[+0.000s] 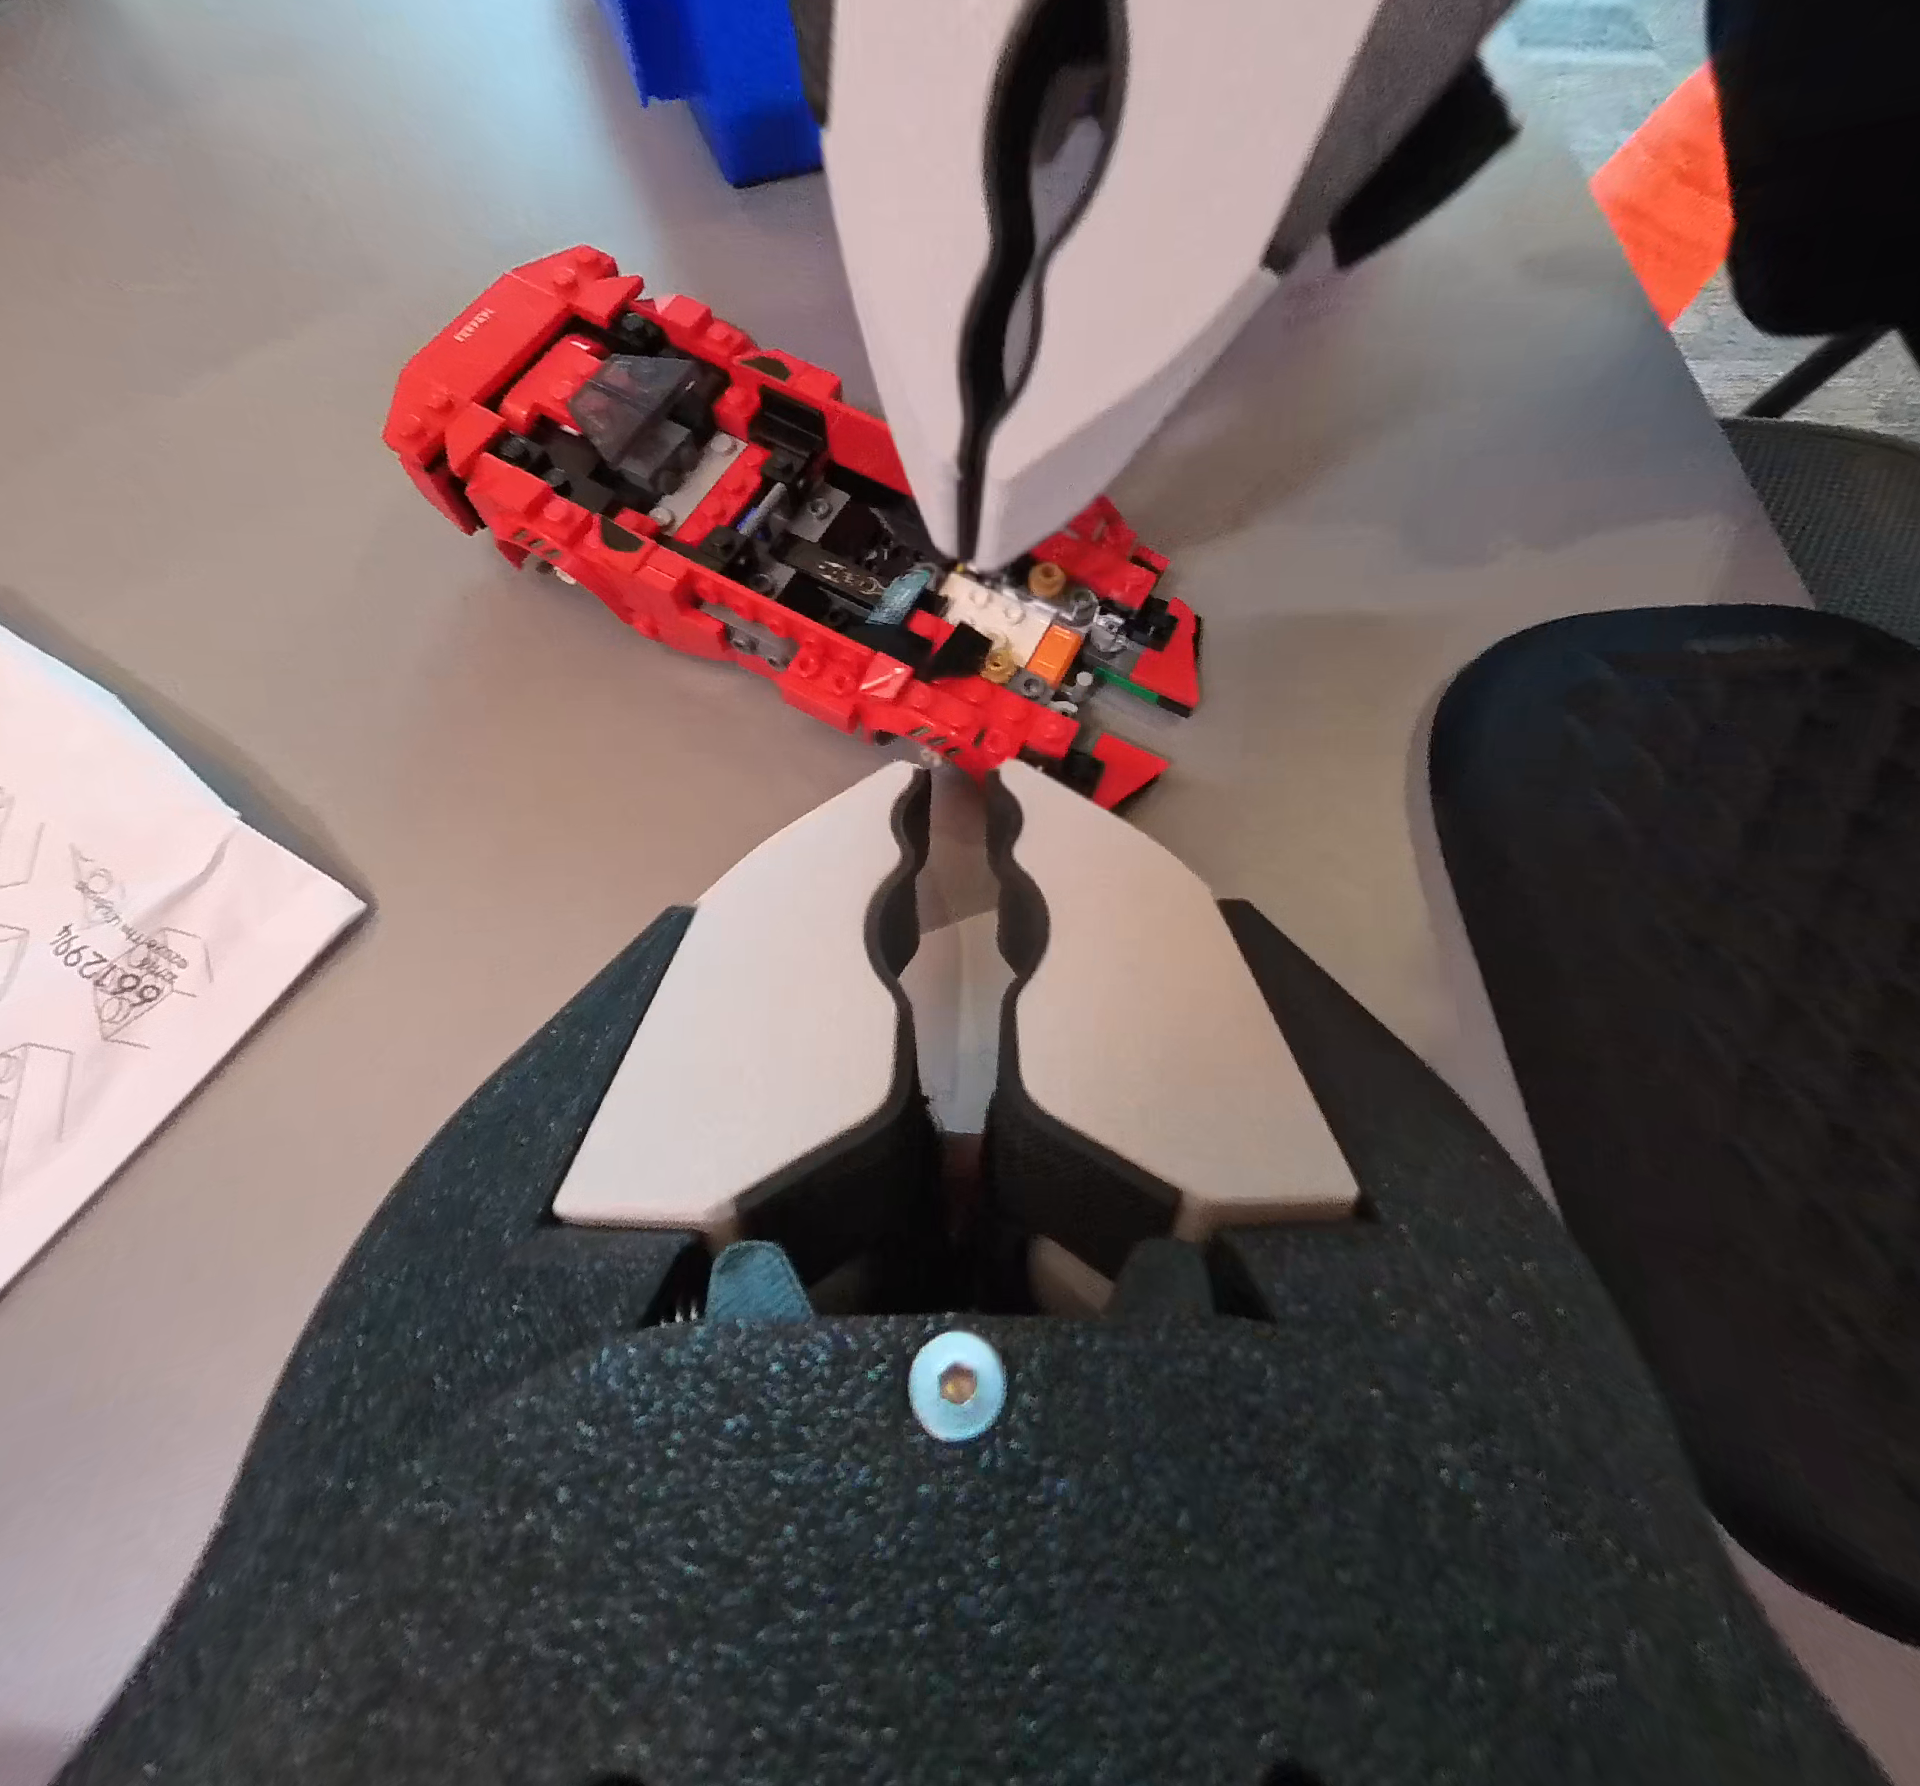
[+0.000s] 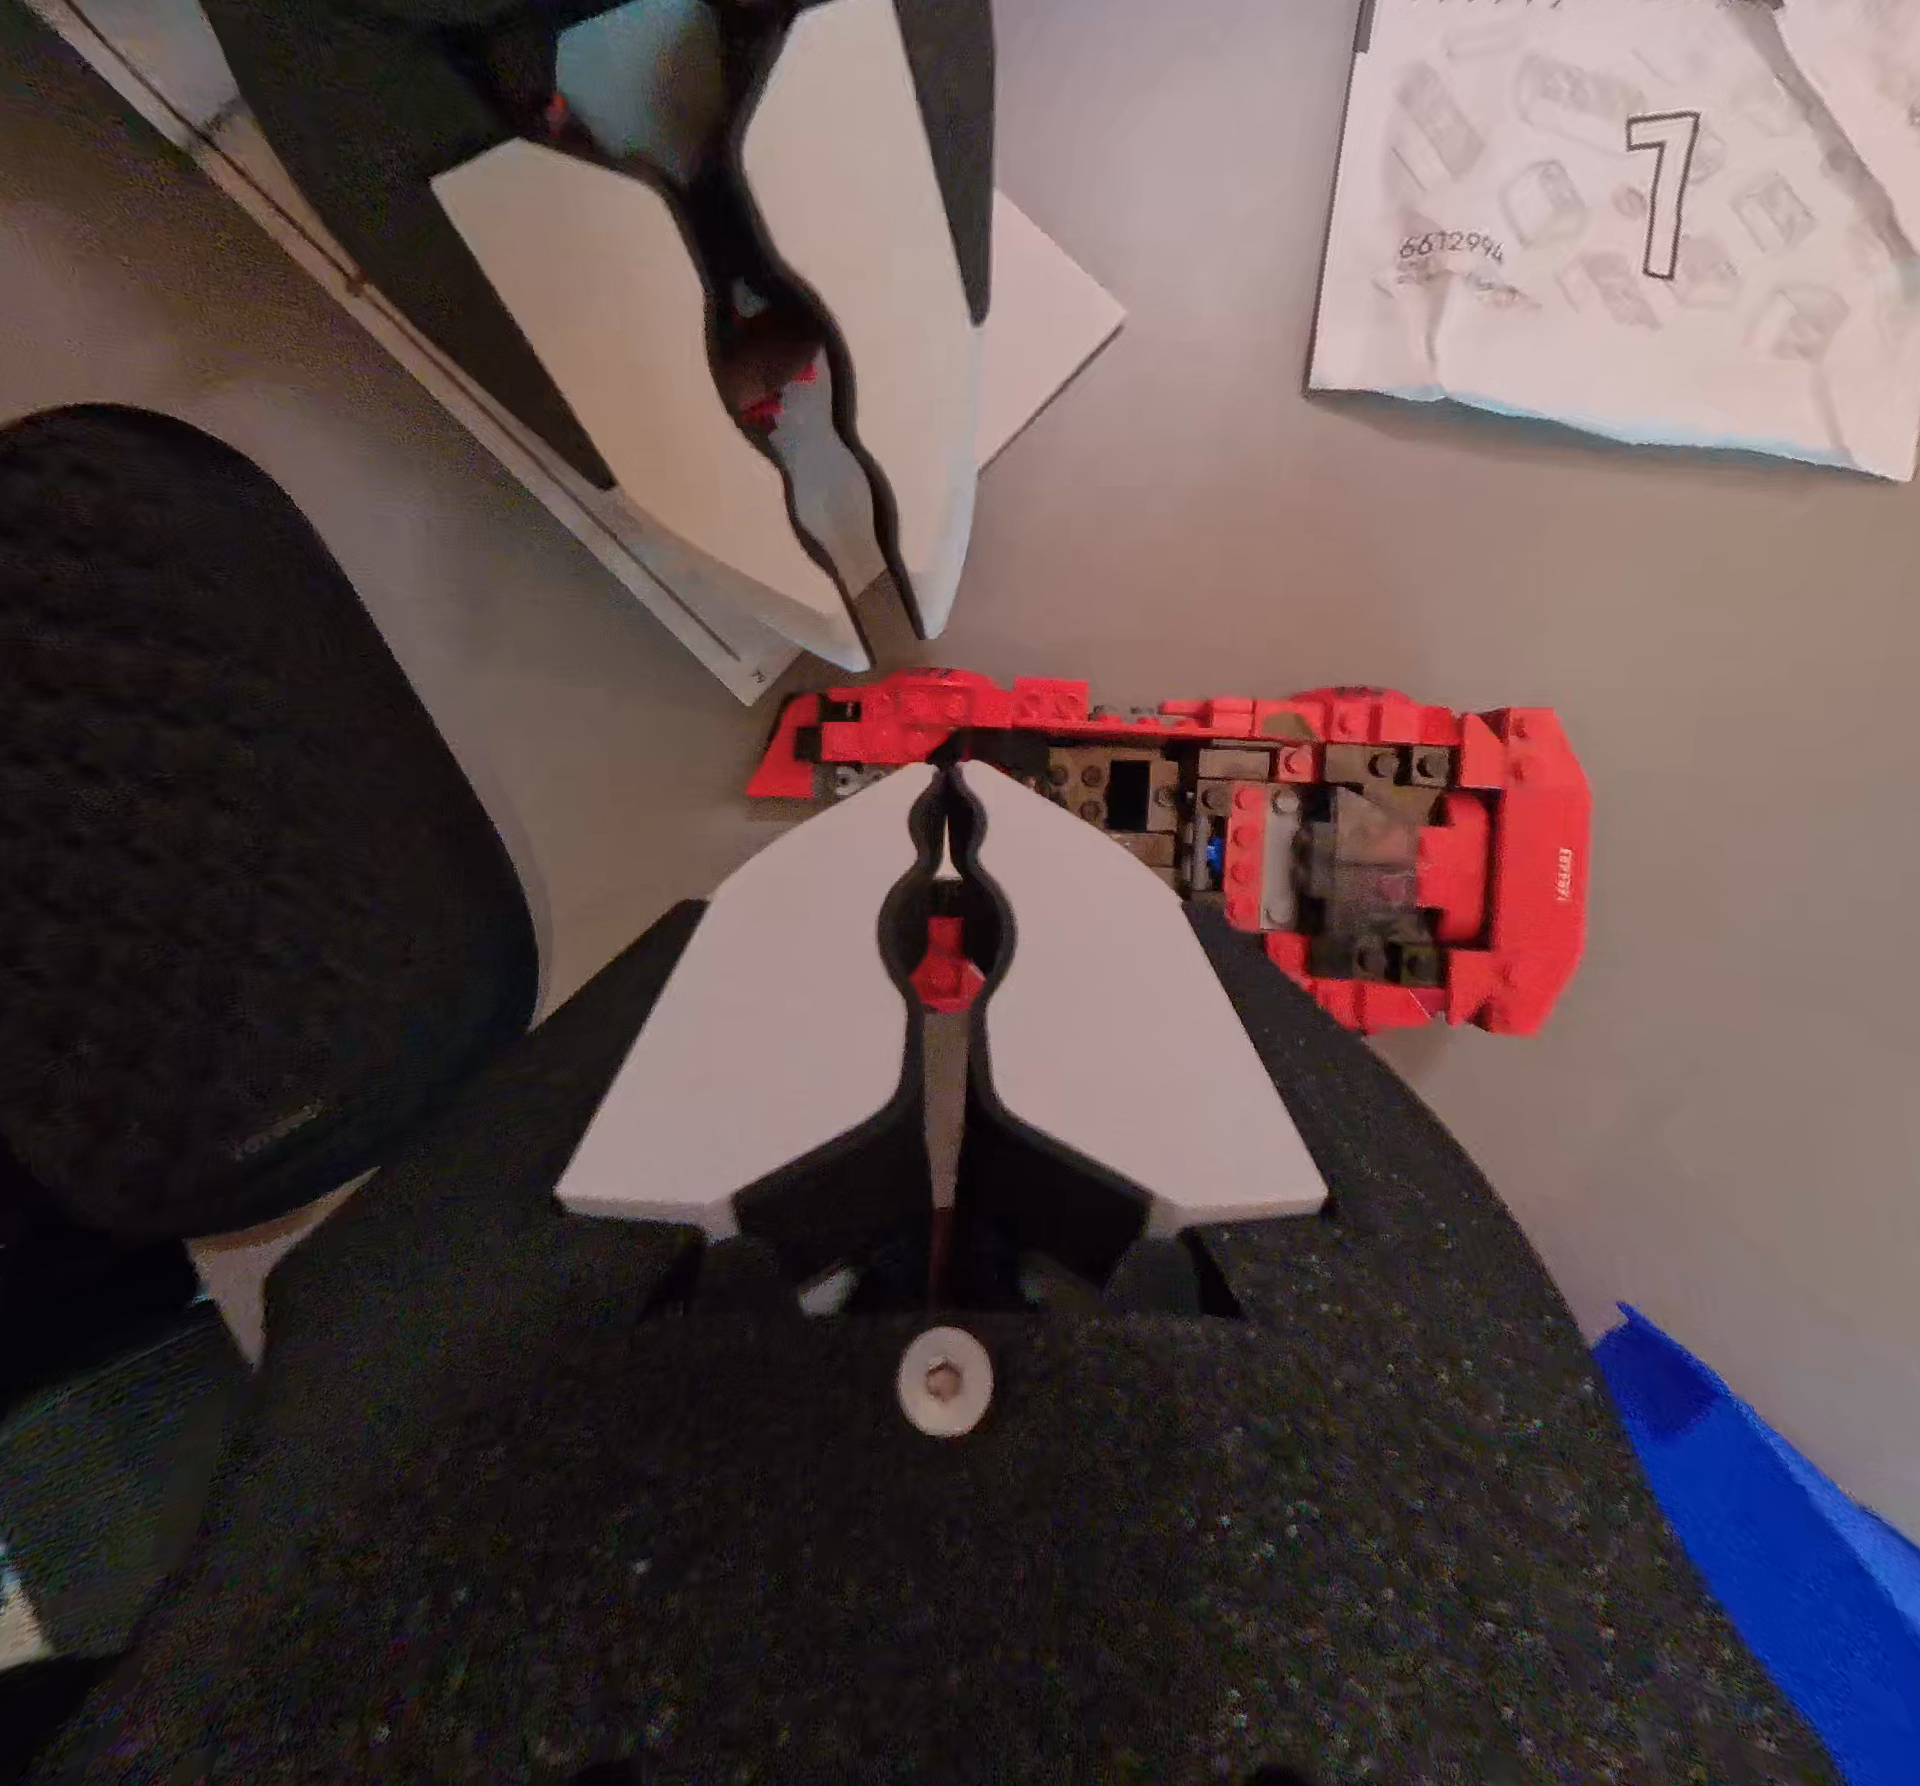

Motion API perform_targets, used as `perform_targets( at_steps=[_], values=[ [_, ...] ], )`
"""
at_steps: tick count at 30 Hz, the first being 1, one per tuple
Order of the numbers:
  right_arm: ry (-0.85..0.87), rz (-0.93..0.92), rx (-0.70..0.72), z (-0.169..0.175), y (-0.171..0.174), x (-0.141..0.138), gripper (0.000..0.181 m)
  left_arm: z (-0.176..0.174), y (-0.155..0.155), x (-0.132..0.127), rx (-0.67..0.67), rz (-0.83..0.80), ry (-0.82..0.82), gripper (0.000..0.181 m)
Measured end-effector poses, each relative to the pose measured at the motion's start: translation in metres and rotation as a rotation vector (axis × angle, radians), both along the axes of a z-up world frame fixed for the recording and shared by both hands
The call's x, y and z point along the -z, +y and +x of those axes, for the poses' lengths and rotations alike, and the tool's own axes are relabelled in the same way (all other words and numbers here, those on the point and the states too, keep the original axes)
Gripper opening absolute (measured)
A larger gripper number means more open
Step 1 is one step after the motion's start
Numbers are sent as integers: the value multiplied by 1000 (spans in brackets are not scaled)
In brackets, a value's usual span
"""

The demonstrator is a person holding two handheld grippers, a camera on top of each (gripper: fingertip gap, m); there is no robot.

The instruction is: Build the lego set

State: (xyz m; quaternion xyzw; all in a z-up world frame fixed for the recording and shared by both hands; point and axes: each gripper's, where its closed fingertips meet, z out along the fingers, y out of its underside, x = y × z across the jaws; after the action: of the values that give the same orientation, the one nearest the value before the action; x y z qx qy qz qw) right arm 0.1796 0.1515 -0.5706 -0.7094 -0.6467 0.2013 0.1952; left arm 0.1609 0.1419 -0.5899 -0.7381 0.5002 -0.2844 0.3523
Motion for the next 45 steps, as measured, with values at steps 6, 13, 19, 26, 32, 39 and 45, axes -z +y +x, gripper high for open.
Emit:
perform_targets(
  at_steps=[6,13,19,26,32,39,45],
  values=[
    [9,-12,-17,-3,-2,15,0,0,7,0,-38,-19,-22,9],
    [-5,-13,-16,-1,1,19,0,7,4,0,-4,-55,-39,10],
    [-13,-16,-12,-1,1,19,1,8,4,0,9,-60,-40,9],
    [12,-31,-11,-1,1,20,1,8,2,1,20,-63,-40,8],
    [-25,-83,28,0,2,21,1,8,4,1,22,-67,-37,8],
    [-90,-102,41,0,1,21,2,8,4,1,23,-70,-46,8],
    [-180,-57,11,0,1,22,1,8,4,1,21,-66,-40,8]
  ],
)
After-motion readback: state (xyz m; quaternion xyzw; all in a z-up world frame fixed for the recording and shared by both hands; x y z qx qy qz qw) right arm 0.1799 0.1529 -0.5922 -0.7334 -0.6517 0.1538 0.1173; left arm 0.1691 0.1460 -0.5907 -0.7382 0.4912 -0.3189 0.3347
